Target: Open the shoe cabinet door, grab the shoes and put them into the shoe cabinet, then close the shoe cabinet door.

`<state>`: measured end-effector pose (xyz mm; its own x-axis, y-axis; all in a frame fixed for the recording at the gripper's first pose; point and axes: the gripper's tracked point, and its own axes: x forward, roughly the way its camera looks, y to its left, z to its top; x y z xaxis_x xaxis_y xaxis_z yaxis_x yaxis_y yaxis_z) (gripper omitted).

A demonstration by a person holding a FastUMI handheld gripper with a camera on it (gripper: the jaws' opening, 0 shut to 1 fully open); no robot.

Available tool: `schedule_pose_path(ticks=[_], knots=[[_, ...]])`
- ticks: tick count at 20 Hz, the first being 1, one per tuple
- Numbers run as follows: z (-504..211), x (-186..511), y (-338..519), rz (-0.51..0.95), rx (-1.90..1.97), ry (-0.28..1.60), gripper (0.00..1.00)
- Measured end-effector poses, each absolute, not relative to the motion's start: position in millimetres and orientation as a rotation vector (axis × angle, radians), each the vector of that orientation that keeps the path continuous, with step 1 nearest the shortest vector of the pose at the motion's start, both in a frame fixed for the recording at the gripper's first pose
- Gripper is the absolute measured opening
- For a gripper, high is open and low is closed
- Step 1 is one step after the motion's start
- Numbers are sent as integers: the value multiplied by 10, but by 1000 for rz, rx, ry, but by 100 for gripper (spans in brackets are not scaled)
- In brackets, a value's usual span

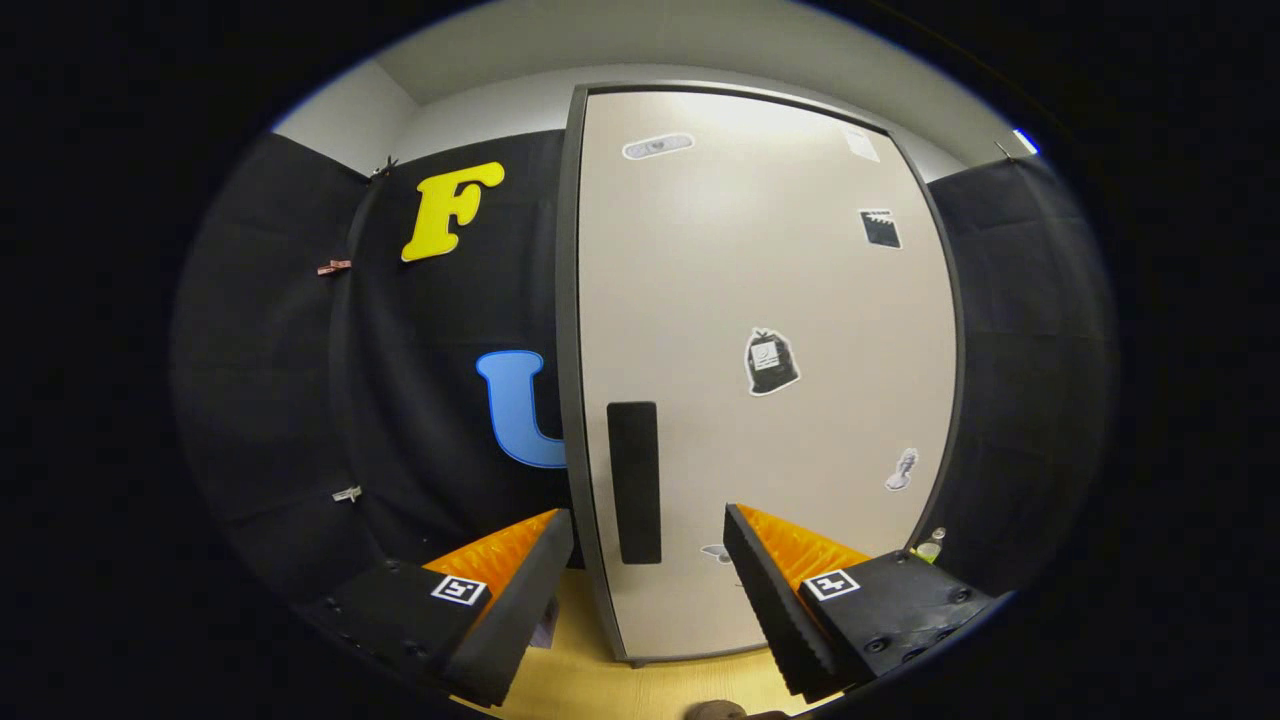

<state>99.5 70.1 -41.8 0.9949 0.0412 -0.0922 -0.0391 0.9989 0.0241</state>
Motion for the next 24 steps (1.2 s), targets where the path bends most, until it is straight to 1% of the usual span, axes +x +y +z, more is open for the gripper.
schedule_pose_path(ticks=[6, 7, 8, 11, 12, 14, 15, 18, 19, 20, 21, 22, 24], knots=[[-481, 1416, 699, -4, 18, 81, 98], [-494, 1458, 695, -11, 18, 80, 96], [-506, 1503, 685, -20, 15, 82, 90], [-564, 1597, 695, -34, 4, 91, 89], [-570, 1606, 693, -39, 4, 92, 85], [-583, 1632, 702, -43, 5, 92, 76], [-562, 1610, 707, -43, 9, 92, 76], [-559, 1641, 759, -36, 3, 76, 42], [-530, 1583, 729, -41, 0, 79, 42], [-566, 1623, 735, -42, 1, 83, 37], [-591, 1682, 739, -40, 3, 87, 36], [-565, 1632, 740, -37, 2, 92, 29], [-573, 1607, 741, -32, -9, 95, 29]])
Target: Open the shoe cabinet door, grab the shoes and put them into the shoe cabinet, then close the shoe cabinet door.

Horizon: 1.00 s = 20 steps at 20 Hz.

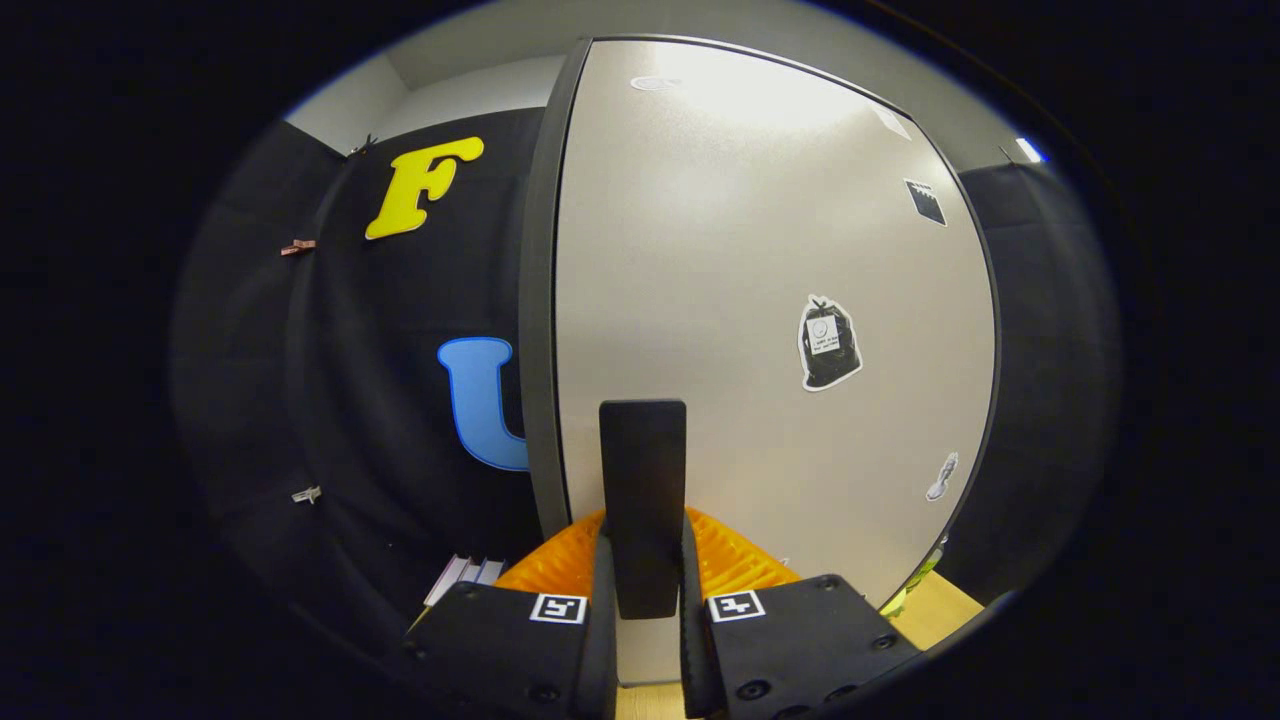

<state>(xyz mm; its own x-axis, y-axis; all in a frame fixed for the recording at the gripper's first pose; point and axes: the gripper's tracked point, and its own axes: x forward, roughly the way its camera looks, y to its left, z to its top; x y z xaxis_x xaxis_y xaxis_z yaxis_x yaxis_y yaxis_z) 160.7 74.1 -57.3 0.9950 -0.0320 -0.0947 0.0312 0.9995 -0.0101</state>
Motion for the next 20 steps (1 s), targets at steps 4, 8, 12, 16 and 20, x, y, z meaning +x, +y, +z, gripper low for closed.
schedule_pose_path(ticks=[4, 8, 12, 16, 20], knots=[[-549, 1455, 736, -9, 12, 95, 29], [-532, 1198, 665, 25, 16, 99, 29], [-509, 988, 589, 62, 25, 111, 29], [-501, 794, 506, 102, 26, 124, 29], [-496, 696, 463, 145, 8, 137, 29]])
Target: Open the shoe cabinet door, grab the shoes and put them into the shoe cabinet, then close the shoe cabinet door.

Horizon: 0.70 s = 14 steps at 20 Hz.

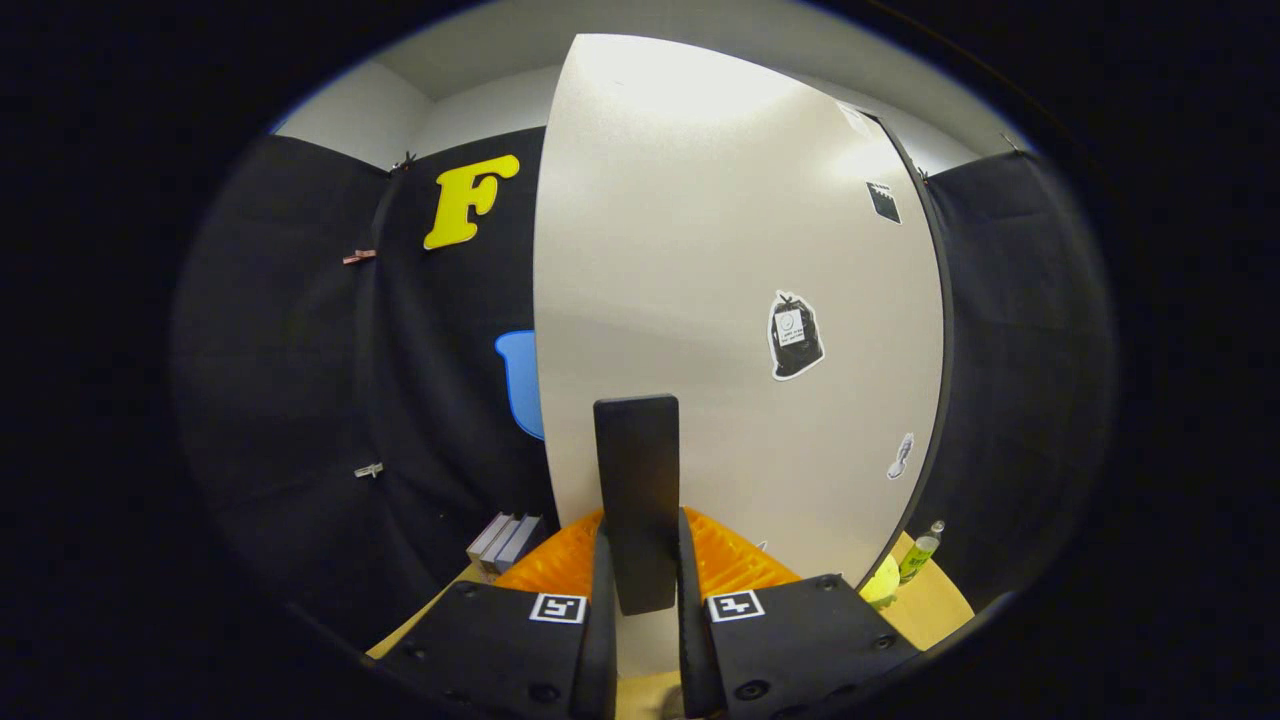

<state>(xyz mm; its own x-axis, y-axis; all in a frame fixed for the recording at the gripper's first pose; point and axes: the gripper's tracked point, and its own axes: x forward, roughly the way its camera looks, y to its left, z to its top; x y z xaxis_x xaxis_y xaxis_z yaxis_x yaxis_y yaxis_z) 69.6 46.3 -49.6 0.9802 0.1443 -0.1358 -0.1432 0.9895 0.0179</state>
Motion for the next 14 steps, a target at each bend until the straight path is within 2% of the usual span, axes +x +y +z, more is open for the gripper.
schedule_pose_path(ticks=[14], knots=[[-454, 434, 278, 267, 25, 139, 29]])
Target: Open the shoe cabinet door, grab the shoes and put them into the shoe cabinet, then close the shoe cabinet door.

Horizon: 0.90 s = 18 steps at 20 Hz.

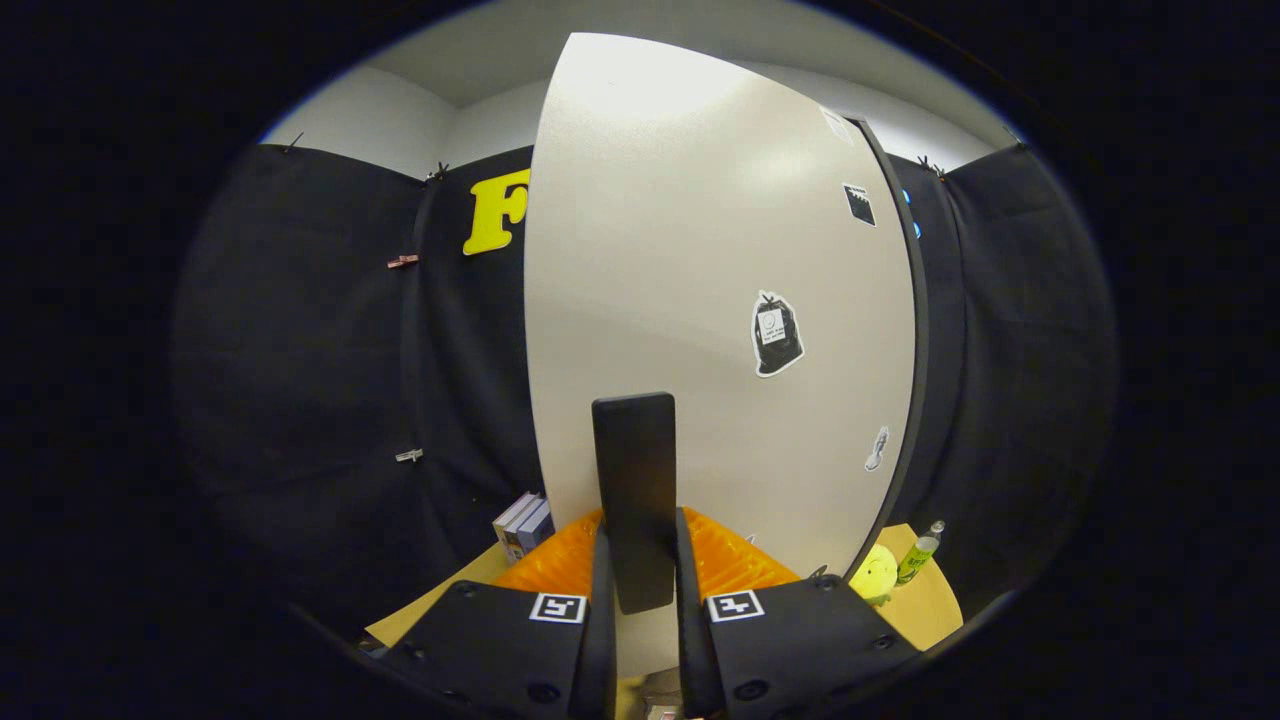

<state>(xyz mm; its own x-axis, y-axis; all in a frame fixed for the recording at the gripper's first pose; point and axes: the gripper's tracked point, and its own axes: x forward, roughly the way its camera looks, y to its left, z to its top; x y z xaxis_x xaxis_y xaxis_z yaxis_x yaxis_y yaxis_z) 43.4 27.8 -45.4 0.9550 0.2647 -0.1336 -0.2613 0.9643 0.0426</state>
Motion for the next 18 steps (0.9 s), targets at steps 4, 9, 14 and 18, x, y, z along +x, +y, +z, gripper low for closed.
schedule_pose_path(ticks=[4, 9, 14, 18], knots=[[-455, 397, 189, 281, 27, 131, 29], [-442, 328, 65, 281, 35, 123, 29], [-434, 270, -84, 255, 25, 115, 29], [-424, 242, -200, 221, 31, 113, 28]])
